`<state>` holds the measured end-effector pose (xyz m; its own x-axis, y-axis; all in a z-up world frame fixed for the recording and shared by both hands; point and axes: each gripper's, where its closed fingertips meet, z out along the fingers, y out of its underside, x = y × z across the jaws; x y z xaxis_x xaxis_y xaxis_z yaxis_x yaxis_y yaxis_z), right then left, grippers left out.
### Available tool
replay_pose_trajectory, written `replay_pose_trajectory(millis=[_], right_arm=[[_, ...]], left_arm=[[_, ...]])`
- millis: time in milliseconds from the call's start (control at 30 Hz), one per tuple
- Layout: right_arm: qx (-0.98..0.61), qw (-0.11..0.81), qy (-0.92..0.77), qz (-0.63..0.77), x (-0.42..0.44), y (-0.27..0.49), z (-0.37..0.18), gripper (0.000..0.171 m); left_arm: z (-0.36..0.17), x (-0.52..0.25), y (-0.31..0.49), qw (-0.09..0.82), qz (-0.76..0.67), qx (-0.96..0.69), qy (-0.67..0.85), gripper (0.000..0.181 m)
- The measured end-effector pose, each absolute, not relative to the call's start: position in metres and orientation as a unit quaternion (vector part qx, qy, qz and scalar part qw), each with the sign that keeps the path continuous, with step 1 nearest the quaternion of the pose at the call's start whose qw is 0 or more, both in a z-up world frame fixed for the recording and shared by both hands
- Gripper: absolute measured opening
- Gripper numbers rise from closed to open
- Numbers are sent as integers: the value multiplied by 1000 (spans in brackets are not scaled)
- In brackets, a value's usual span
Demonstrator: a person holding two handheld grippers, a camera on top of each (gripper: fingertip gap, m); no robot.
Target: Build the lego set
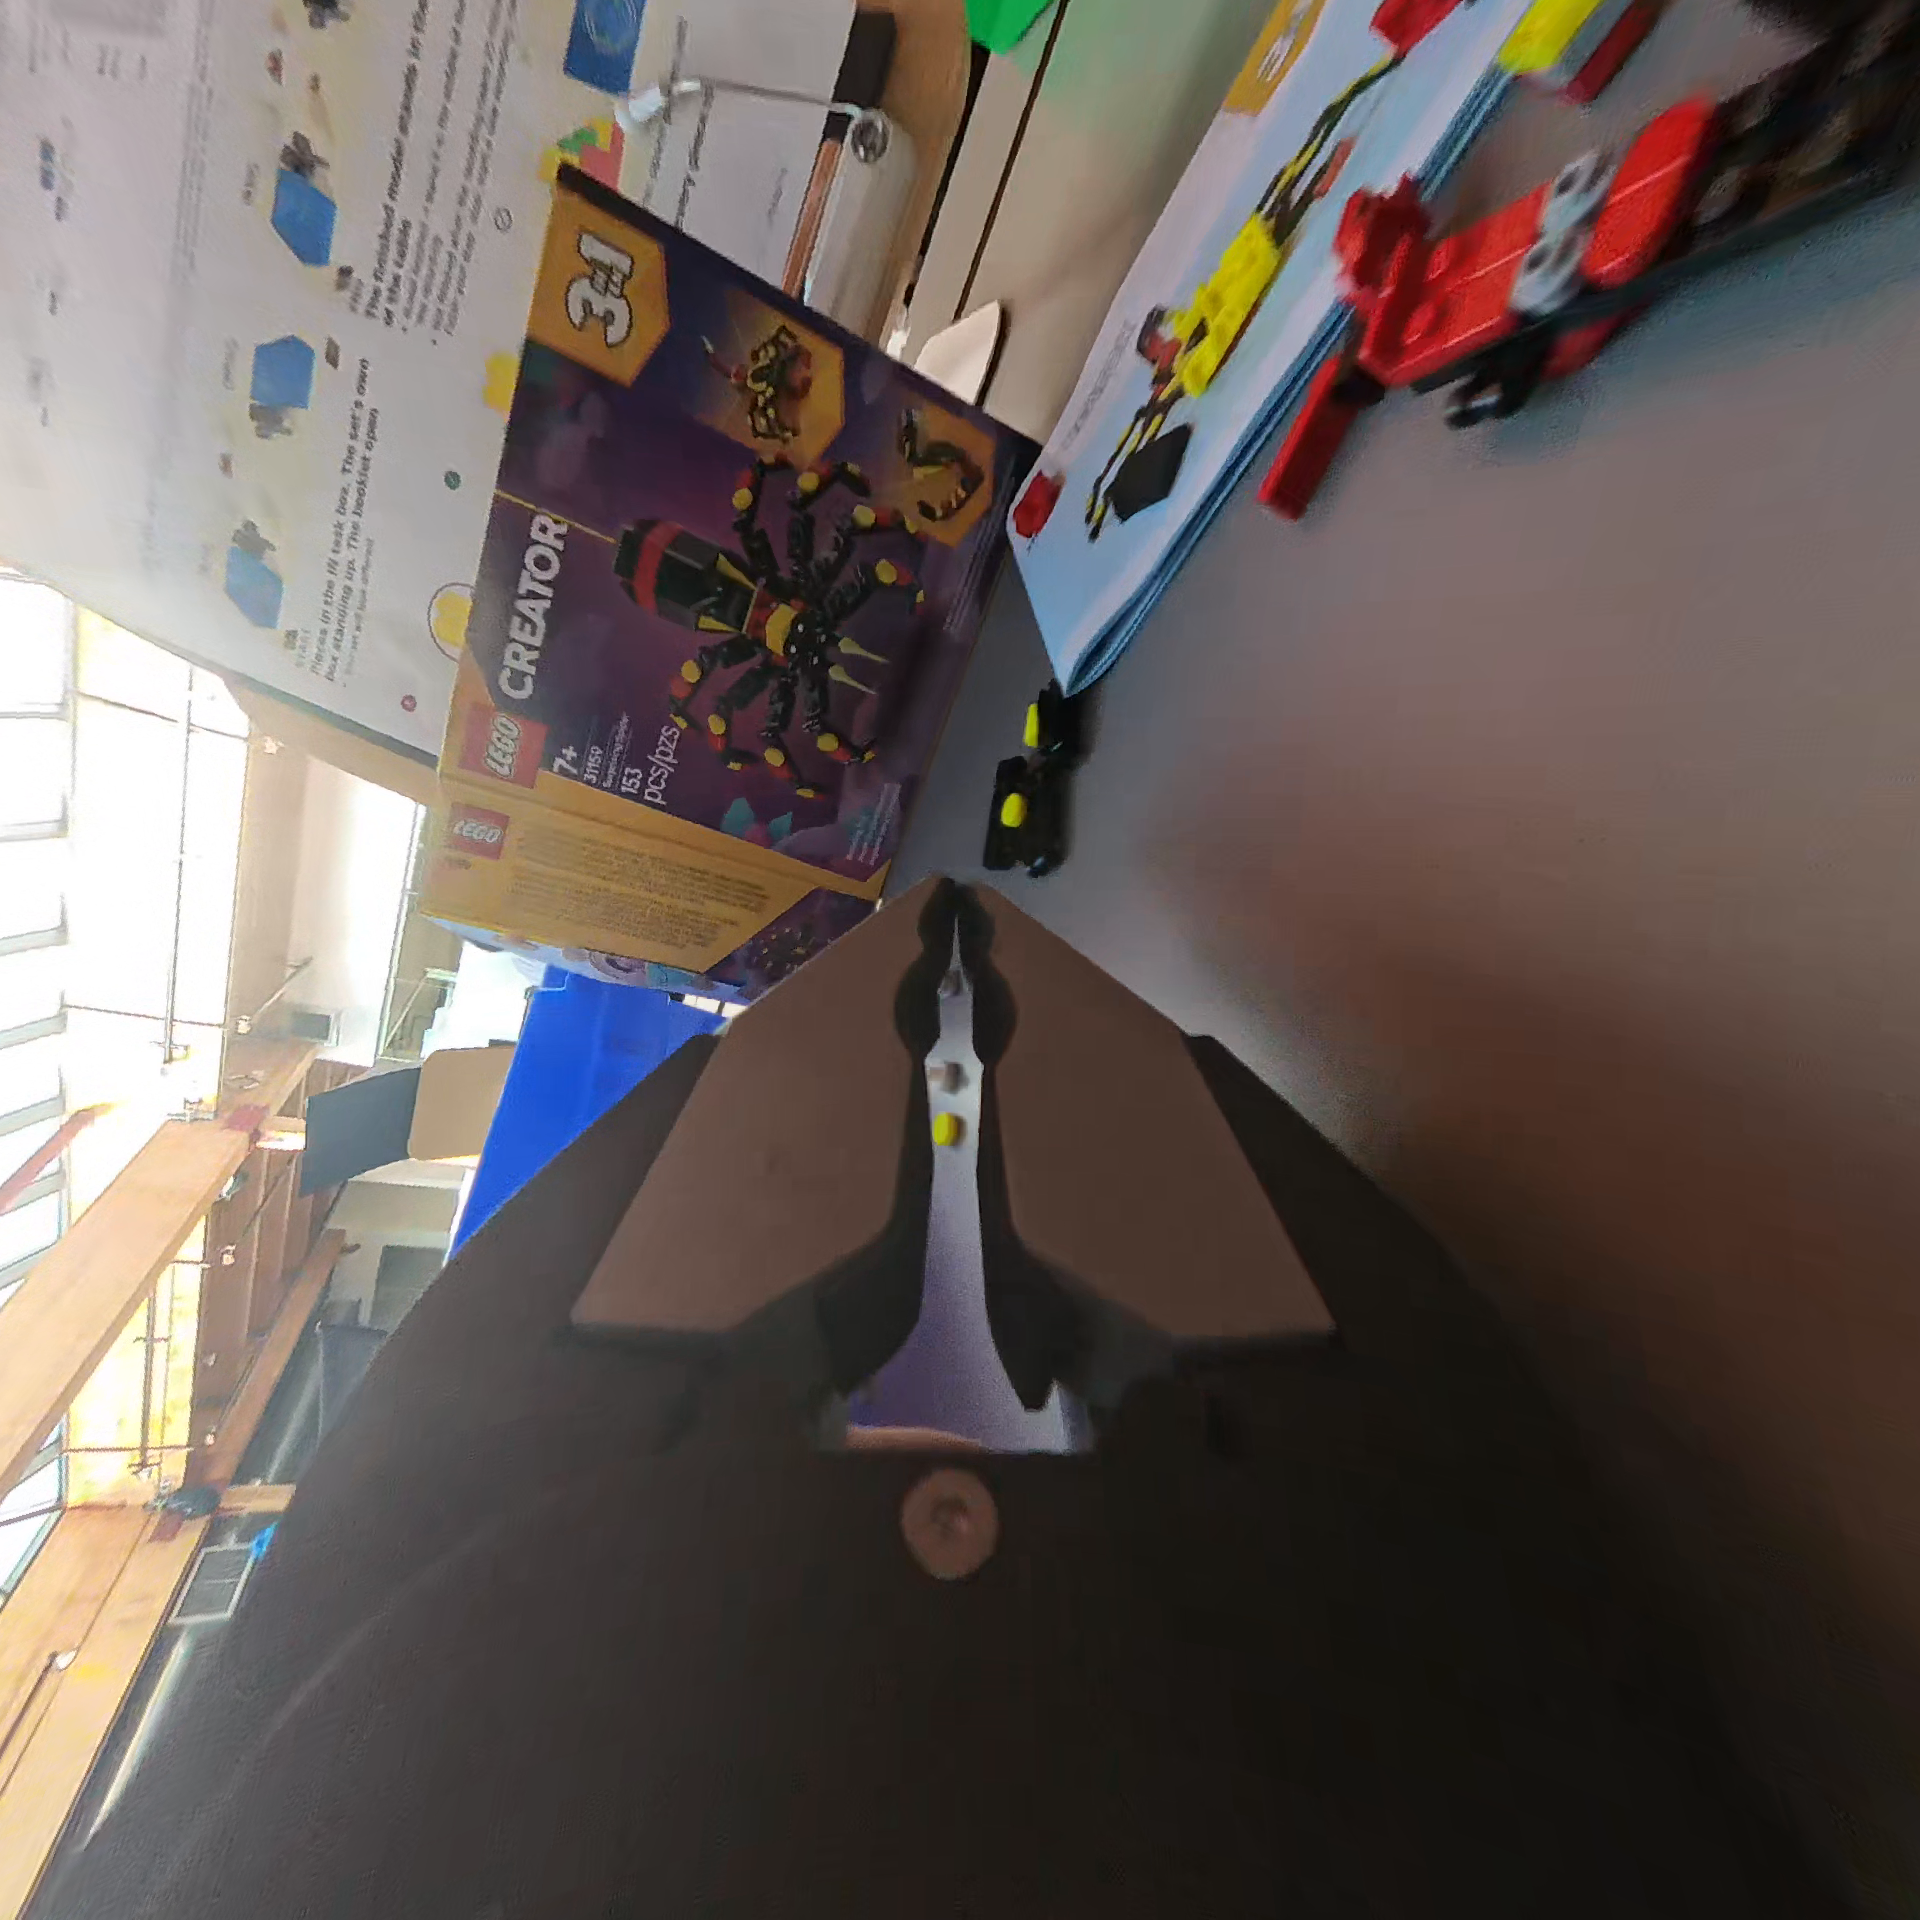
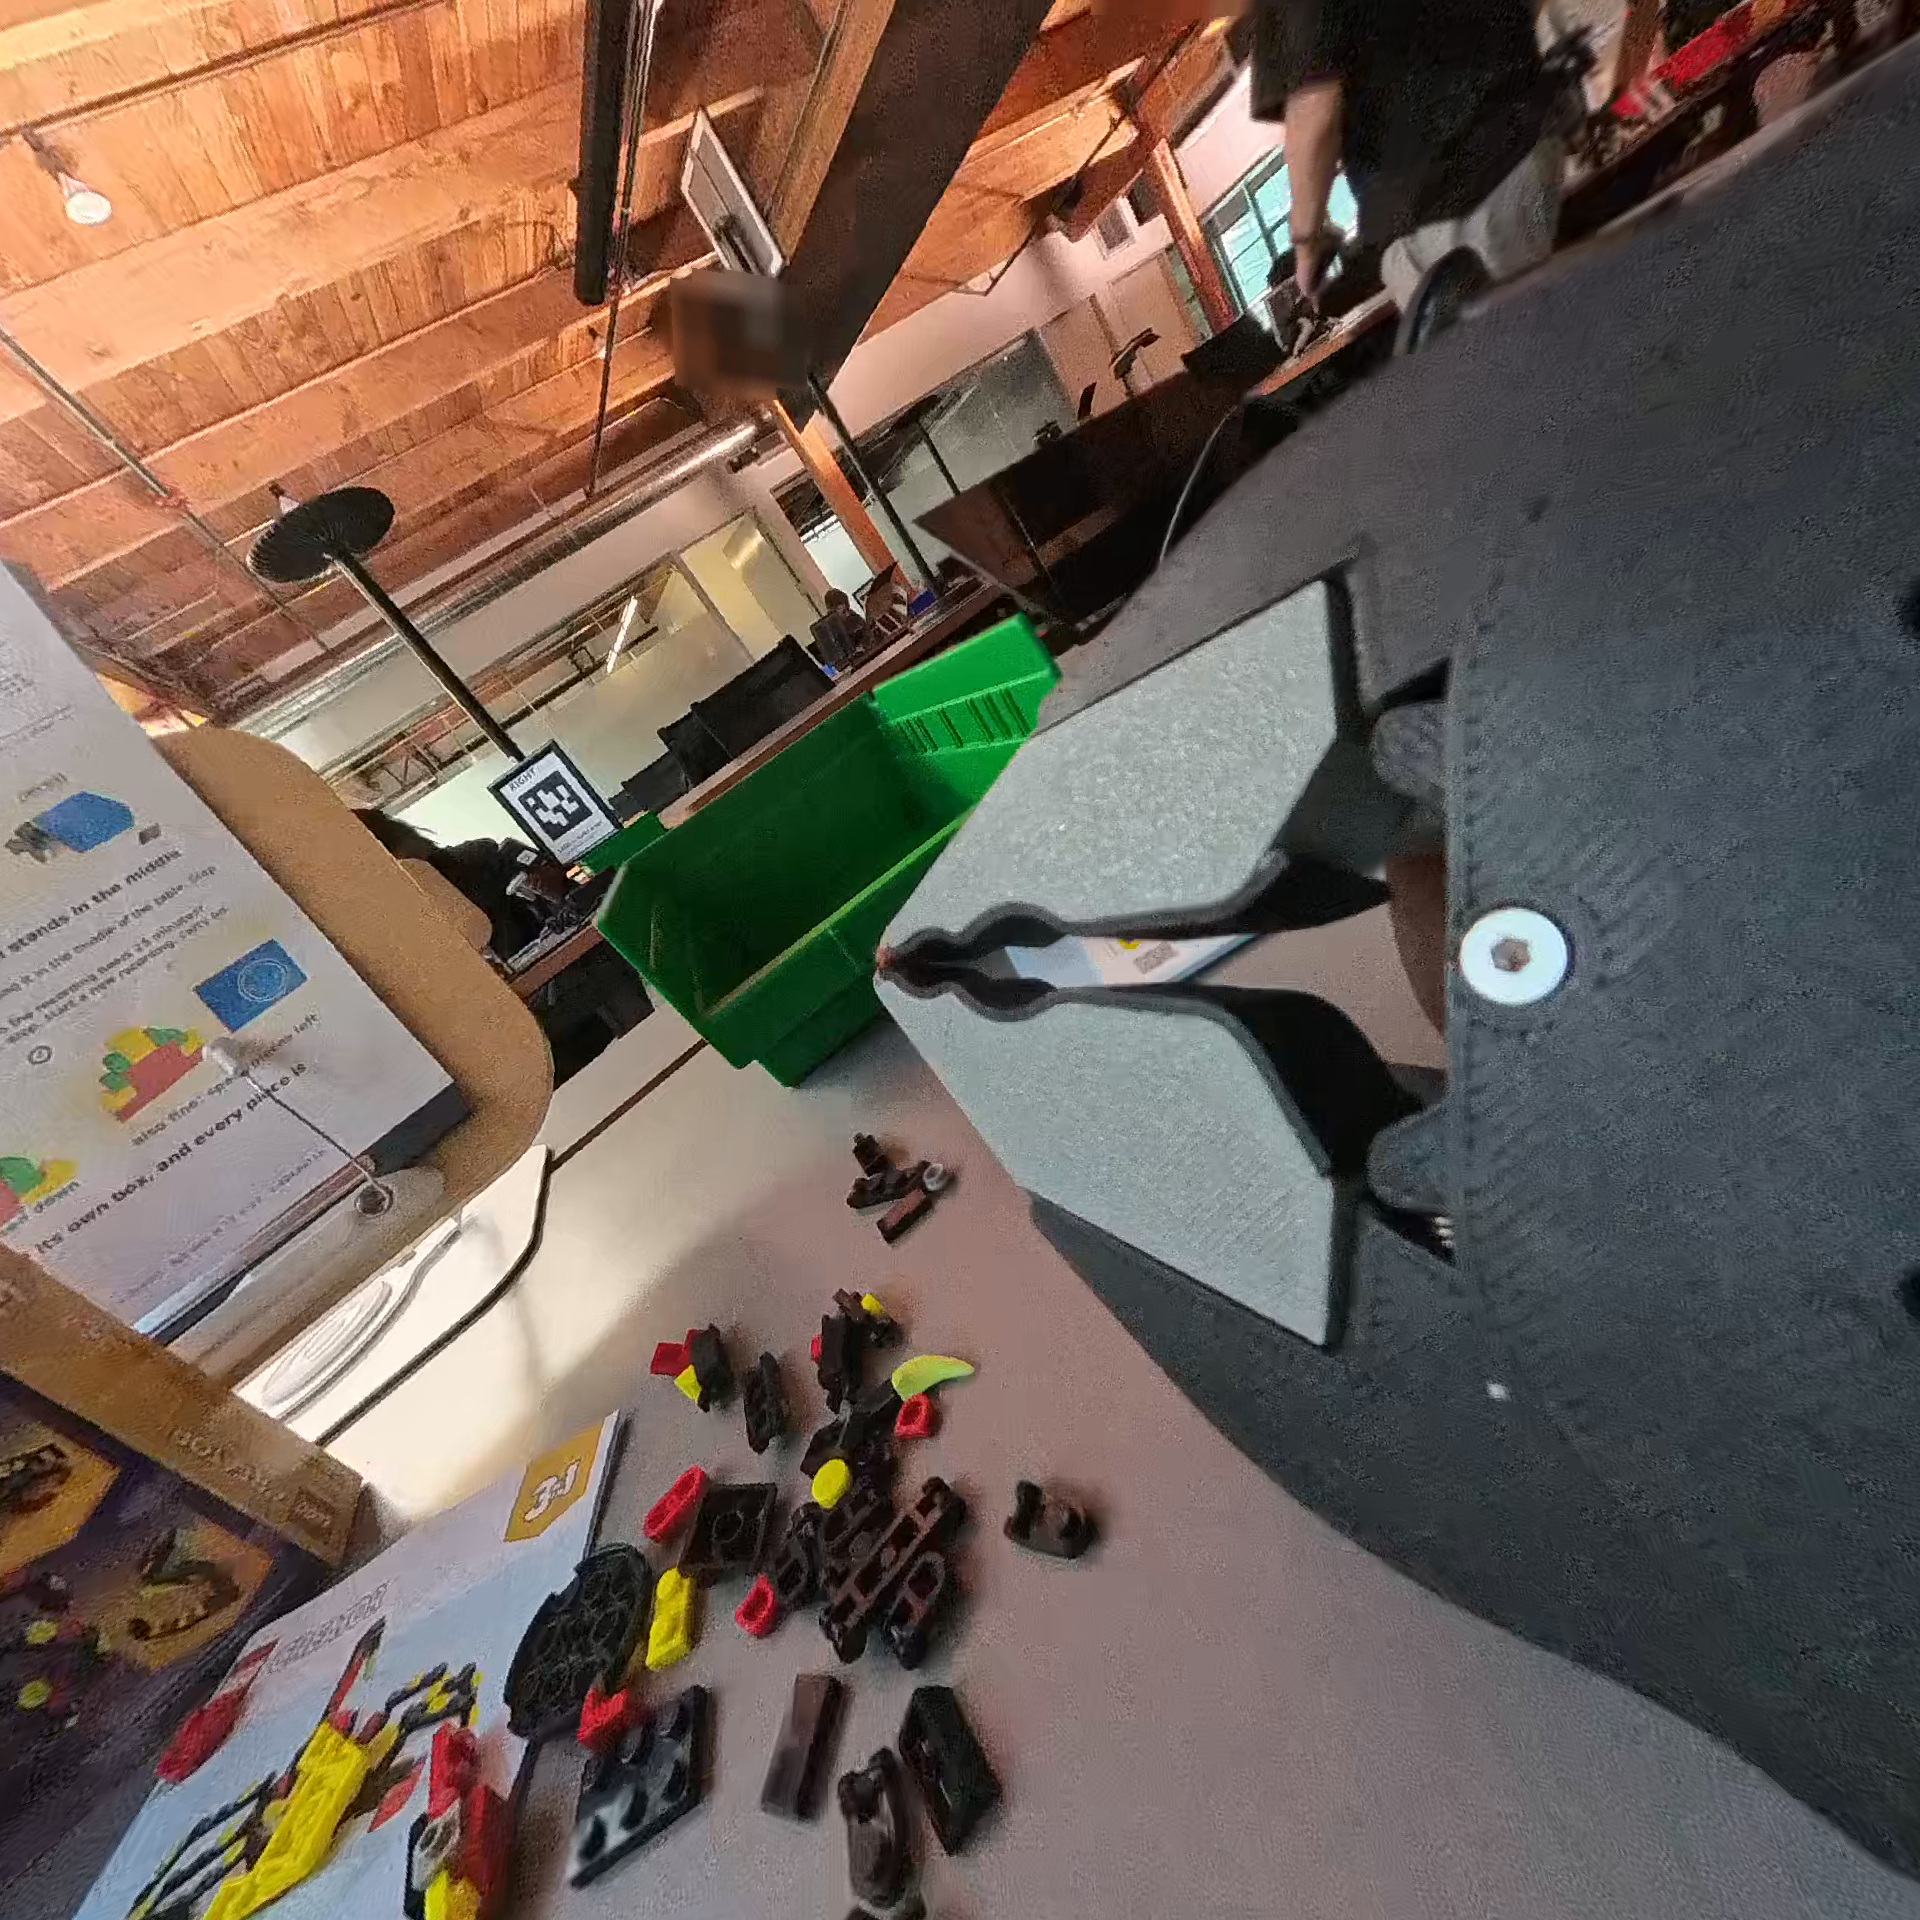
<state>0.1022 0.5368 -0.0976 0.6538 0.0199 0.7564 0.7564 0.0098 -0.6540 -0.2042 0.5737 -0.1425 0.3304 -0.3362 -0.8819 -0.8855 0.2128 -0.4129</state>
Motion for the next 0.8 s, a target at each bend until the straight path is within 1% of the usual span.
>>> replay_pose_trajectory(millis=[100,233,400,600,700,800], right_arm=[[-637,633,-327,-295,101,564,-103,0],[-624,637,-353,-284,93,596,-104,0],[-606,652,-388,-242,71,619,-104,0],[-595,645,-433,-206,44,623,-112,0],[-590,648,-448,-179,31,618,-112,0],[-600,658,-439,-117,20,606,-106,0]], left_arm=[[-138,-204,595,581,245,-580,515,0],[-122,-201,610,618,198,-593,477,0],[-117,-181,602,640,156,-553,510,0],[-119,-163,591,643,130,-523,544,0],[-112,-154,578,657,75,-521,540,0],[-106,-149,568,657,18,-534,532,0]])
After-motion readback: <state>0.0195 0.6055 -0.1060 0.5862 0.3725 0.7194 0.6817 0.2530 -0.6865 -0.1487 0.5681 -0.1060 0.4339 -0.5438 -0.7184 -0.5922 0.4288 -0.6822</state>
